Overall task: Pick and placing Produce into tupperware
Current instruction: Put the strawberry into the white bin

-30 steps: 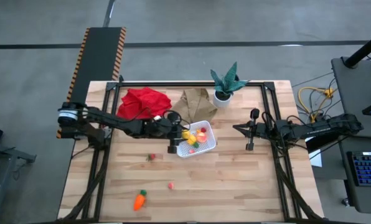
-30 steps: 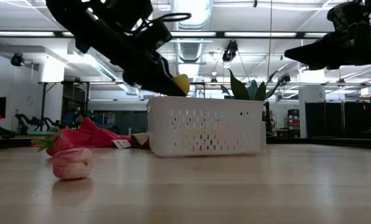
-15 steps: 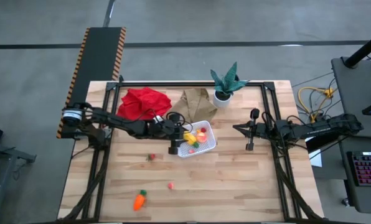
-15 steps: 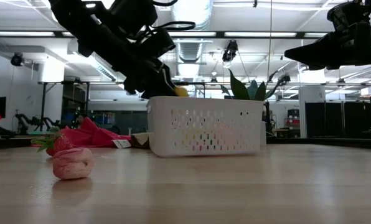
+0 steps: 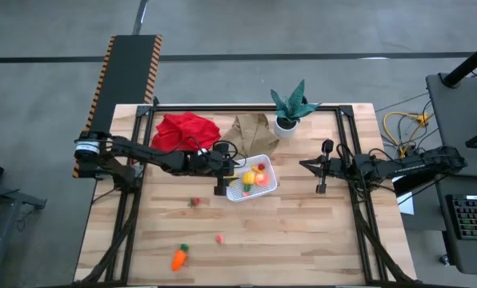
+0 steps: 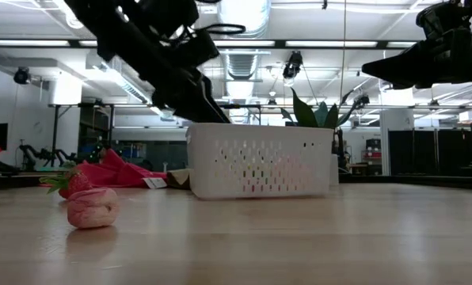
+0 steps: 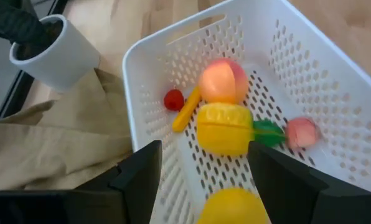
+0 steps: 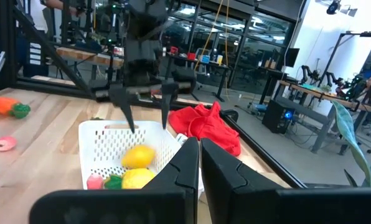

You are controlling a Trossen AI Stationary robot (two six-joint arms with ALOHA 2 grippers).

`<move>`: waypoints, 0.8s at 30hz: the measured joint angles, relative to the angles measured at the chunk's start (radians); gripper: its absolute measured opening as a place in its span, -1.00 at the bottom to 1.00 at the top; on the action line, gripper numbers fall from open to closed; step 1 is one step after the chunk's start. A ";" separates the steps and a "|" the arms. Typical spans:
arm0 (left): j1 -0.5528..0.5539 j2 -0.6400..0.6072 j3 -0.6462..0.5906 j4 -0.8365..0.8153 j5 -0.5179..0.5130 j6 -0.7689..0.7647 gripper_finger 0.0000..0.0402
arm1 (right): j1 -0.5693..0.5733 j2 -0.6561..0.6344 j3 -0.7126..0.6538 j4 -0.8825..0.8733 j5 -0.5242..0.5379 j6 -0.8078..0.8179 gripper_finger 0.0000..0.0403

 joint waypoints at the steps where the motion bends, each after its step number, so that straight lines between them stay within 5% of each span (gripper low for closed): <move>1: 0.000 -0.020 0.010 -0.046 0.000 -0.001 0.11 | 0.000 0.000 0.000 0.000 0.000 0.000 -0.96; 10: -0.013 -0.226 0.044 -0.392 -0.004 -0.228 0.11 | 0.000 0.000 0.000 -0.001 0.000 0.000 -0.96; 24: -0.074 -0.268 0.040 -0.799 0.059 -1.054 0.11 | 0.000 0.000 0.000 -0.008 0.009 0.000 -0.96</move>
